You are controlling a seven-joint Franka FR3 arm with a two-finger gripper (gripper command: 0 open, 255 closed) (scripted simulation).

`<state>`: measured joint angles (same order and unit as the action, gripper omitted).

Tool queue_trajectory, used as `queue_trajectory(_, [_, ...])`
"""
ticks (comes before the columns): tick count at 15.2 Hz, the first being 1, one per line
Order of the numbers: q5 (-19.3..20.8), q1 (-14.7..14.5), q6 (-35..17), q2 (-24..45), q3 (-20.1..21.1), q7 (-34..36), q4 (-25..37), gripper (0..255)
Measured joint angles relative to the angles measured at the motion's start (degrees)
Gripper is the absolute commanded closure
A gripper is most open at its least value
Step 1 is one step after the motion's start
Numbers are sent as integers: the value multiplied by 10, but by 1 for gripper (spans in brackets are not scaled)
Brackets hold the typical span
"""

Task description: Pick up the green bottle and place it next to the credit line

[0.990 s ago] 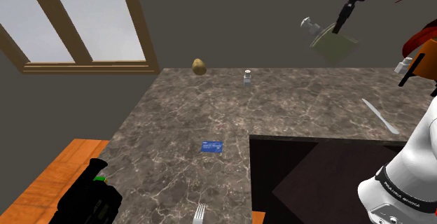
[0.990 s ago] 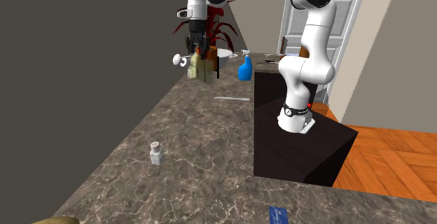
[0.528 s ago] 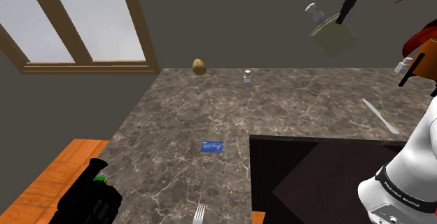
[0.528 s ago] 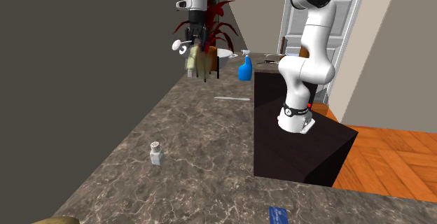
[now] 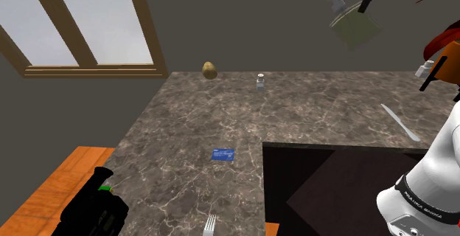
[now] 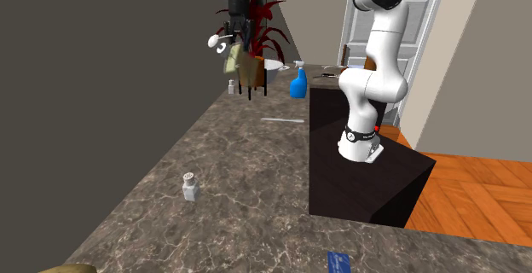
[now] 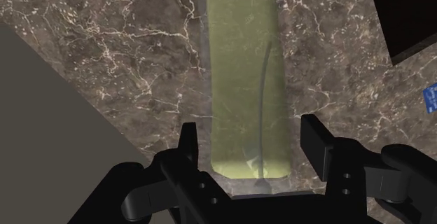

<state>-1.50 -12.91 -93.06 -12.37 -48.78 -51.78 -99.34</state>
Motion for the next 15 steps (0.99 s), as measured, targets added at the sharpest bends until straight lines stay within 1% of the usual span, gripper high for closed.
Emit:
queue_trajectory(1, [-2, -1, 4, 2, 0, 0, 6, 255])
queue_trajectory(3, [13, -2, 3, -23, 23, 26, -13, 255])
queue_trajectory(8, [46, -2, -14, -95, 103, 117, -85, 255])
queue_trajectory(10, [51, -3, -15, -116, 132, 149, -104, 255])
queue_trajectory(13, [59, -2, -24, -154, 179, 200, -150, 255])
queue_trajectory(15, [56, -6, -27, -166, 206, 231, -164, 255])
